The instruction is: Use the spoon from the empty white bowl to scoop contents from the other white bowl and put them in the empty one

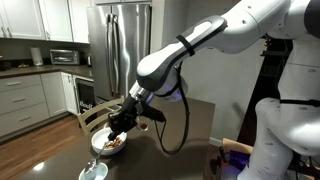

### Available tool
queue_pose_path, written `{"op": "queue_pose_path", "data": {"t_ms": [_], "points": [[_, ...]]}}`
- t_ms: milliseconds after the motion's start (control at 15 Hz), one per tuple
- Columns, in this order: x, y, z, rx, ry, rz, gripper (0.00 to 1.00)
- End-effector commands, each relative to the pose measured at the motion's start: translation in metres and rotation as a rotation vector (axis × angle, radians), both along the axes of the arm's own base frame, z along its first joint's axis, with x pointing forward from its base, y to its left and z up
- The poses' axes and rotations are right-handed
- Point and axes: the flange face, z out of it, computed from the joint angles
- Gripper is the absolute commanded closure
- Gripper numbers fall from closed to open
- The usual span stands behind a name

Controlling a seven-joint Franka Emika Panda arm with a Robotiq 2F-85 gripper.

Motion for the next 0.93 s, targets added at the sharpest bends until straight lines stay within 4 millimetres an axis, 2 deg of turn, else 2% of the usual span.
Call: {"op": "queue_pose_path", "data": {"t_ms": [0,400,867], "points": [[0.002,-0.012,0.019,0.000,-0.013,-0.013,0.96],[0.008,-0.032,0.025,-0.044,-0.030,-0.057,0.96],[0.011,-0.043,0.029,-0.049,-0.028,-0.087,0.96]]}}
